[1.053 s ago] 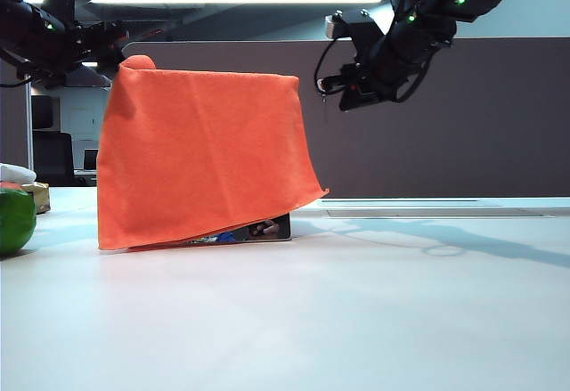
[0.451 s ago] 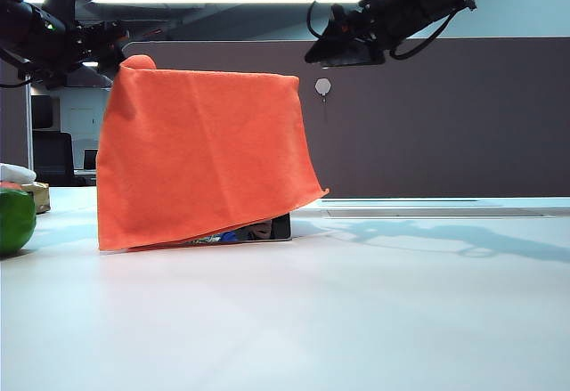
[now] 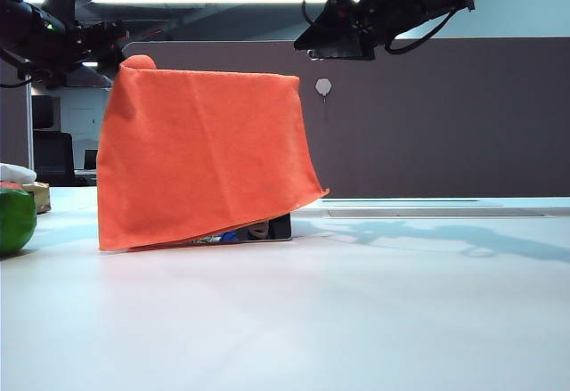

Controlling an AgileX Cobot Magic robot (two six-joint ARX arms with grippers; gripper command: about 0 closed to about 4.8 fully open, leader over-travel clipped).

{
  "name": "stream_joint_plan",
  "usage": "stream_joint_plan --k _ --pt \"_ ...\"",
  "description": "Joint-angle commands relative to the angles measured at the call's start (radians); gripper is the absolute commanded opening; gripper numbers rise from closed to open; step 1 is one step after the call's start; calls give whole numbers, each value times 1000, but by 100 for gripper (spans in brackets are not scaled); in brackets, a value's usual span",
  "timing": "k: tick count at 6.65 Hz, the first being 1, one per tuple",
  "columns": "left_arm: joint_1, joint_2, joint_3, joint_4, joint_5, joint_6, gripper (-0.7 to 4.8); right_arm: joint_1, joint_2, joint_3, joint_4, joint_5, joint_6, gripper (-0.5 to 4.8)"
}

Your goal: Pick up the cloth from the table and use it to cover the mirror.

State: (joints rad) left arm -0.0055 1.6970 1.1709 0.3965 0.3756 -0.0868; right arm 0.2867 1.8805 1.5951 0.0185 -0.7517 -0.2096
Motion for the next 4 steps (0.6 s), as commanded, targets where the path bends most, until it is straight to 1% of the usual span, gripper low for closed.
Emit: stream_joint_plan --k 1,2,4 --pt "-6 -6 3 9 6 0 247 1 -7 3 30 -14 5 235" --pt "-31 -6 3 8 6 1 247 1 45 3 114 -8 61 235" --pt "-31 -6 3 9 6 0 247 3 60 3 130 -7 81 233"
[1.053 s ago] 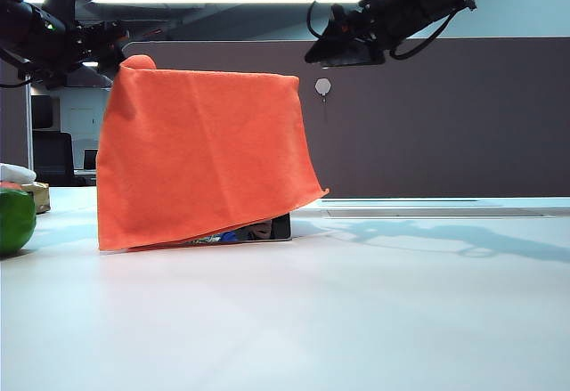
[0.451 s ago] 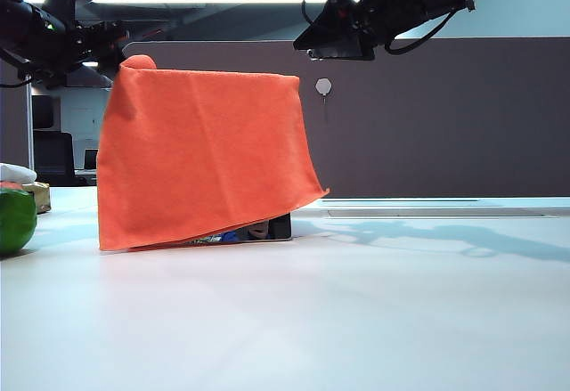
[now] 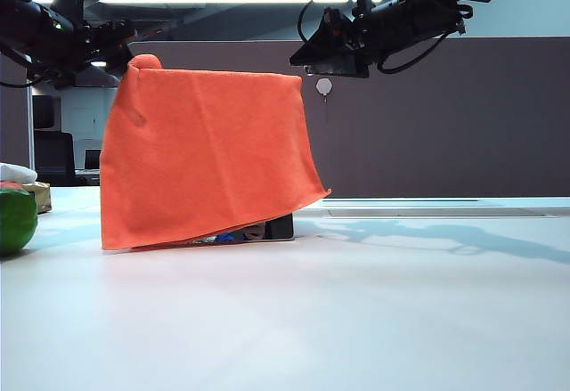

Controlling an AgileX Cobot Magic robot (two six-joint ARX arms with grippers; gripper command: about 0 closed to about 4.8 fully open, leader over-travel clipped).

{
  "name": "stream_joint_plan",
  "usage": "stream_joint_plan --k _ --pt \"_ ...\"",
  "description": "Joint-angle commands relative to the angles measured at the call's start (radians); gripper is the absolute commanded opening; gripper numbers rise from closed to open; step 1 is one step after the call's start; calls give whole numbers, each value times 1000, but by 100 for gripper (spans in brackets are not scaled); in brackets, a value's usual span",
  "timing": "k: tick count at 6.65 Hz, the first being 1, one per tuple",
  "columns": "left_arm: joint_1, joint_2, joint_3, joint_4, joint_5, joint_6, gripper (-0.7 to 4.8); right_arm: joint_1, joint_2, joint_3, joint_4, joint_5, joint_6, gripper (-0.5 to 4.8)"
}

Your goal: Pick up the cloth from the table and use it to cover the mirror.

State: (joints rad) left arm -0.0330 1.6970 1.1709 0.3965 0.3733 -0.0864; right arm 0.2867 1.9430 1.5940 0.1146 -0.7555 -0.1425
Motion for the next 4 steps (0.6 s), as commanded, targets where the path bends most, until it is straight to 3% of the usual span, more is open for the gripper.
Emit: stream_joint_plan --k 1,4 --pt "-3 -6 3 9 8 0 247 3 -3 4 42 -6 17 220" --pt "-3 -6 3 9 8 0 247 8 -1 4 43 -6 21 207"
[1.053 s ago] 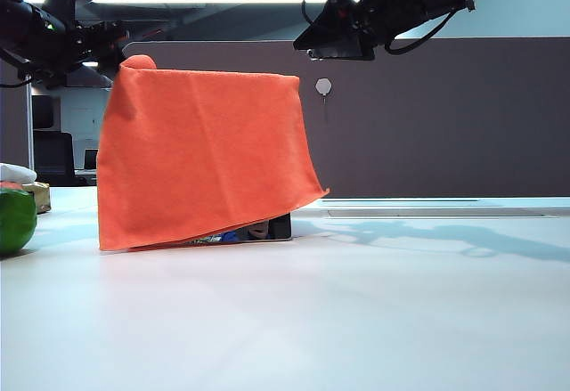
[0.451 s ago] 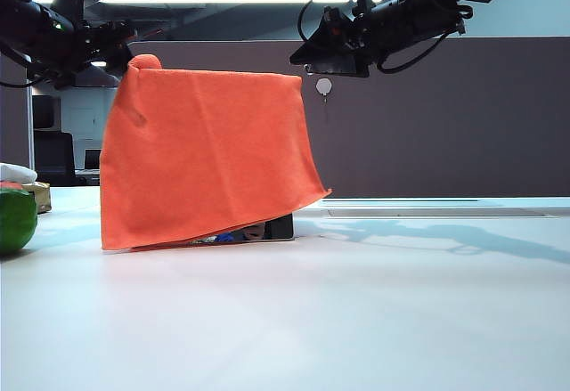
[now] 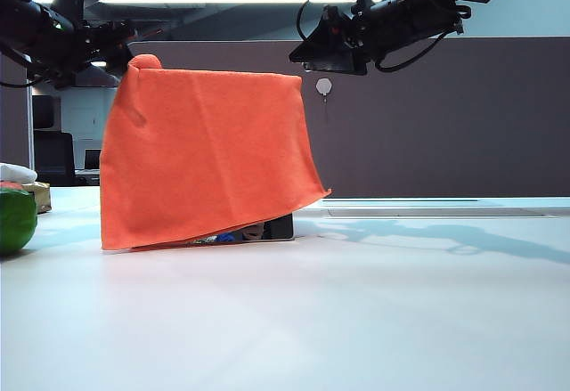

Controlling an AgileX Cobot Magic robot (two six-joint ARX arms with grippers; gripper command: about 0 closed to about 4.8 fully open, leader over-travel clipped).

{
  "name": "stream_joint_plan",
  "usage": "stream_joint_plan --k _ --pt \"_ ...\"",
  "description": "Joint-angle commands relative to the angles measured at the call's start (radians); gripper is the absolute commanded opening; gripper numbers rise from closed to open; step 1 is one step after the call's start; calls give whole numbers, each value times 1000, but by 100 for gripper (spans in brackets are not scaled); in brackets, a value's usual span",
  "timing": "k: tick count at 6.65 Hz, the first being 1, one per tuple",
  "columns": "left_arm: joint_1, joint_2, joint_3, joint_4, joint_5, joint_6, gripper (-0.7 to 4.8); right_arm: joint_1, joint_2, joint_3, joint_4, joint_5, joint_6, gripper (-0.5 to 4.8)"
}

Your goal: Pick up the cloth from the table and use it to cover the mirror.

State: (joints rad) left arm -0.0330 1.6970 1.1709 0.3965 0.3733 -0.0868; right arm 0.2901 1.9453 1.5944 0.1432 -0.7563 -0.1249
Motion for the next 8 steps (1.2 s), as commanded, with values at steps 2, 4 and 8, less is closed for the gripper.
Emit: stream_joint_plan --k 2,4,8 --pt "-3 -6 3 8 8 0 247 12 4 4 10 -6 26 165" --pt "-3 -6 2 1 9 0 247 19 35 4 58 110 24 203" --pt "-3 -6 2 1 9 0 247 19 83 14 112 142 29 203"
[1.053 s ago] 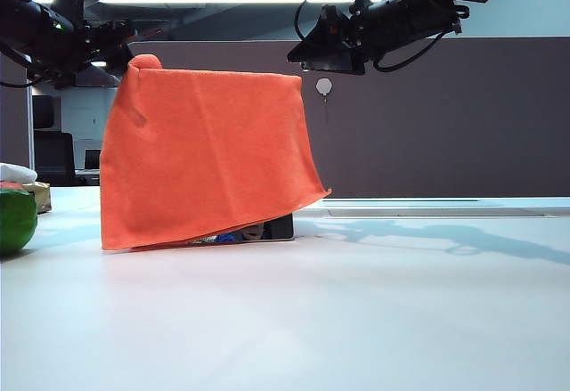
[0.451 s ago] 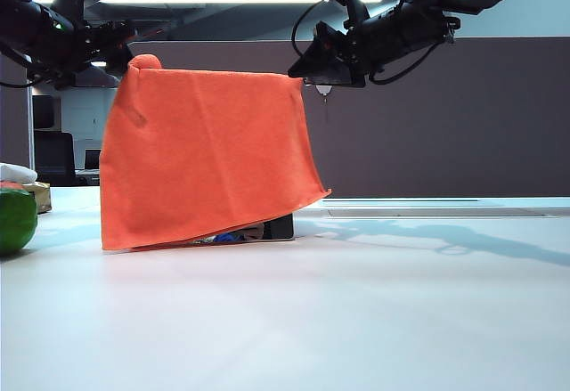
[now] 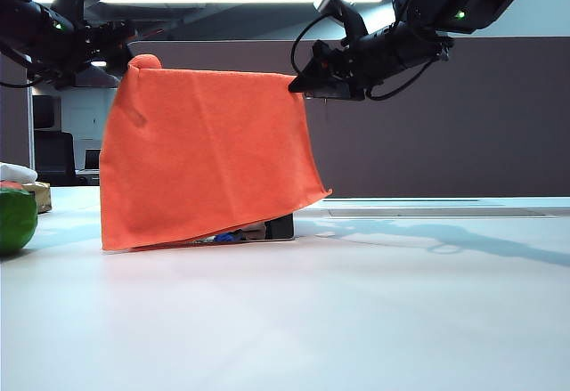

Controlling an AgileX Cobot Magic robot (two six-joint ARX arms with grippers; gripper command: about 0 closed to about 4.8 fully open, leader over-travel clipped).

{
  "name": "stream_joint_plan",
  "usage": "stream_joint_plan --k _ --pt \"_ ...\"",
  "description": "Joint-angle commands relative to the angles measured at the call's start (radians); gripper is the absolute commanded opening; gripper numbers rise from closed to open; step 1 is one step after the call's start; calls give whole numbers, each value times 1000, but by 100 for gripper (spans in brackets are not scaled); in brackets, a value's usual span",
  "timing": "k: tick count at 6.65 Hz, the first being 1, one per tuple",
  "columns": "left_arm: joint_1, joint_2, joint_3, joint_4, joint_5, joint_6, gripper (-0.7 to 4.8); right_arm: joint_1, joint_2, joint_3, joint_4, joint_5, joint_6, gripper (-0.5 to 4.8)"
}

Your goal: Pick up the cloth from the table and use it to cover the mirror.

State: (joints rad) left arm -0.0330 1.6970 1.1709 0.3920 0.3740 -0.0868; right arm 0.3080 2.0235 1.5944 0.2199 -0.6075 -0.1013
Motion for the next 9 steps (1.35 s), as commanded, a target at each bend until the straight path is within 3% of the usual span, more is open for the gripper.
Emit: stream_joint_plan --k 1,2,3,6,7,9 --pt "-3 -6 2 5 8 0 247 2 10 16 36 -26 21 203" --pt "-3 -6 3 5 8 0 247 2 10 16 35 -61 30 38" --pt "-2 -6 3 5 6 0 247 2 10 16 14 -40 30 -1" --pt "24 -6 2 6 4 0 247 1 10 16 -23 24 30 -1" --pt "61 -6 2 5 -42 -4 247 1 10 15 -68 71 21 -1" --pt "105 -6 2 6 -108 -3 247 1 10 14 -124 67 19 -1"
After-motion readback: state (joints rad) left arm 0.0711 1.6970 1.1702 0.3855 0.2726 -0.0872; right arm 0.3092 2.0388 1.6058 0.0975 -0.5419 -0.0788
